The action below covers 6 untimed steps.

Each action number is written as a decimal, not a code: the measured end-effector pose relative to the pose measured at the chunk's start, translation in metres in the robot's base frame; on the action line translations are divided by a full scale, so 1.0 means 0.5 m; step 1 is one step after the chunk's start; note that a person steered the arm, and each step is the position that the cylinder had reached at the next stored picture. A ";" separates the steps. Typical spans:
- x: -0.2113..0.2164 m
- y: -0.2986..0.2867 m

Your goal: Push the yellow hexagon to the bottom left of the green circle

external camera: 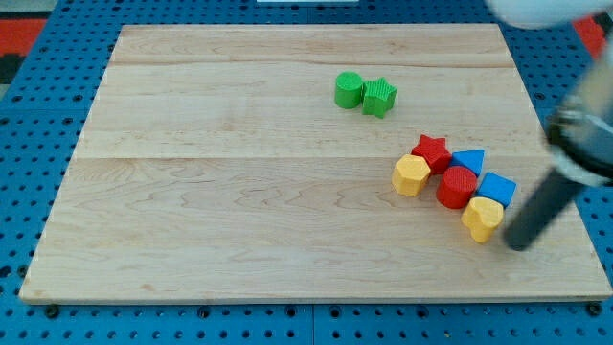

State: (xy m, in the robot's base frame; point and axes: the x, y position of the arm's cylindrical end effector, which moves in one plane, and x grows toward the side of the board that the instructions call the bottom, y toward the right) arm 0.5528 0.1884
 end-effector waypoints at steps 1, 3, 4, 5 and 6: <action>-0.068 -0.116; -0.171 -0.131; -0.207 -0.106; -0.248 -0.237; -0.250 -0.391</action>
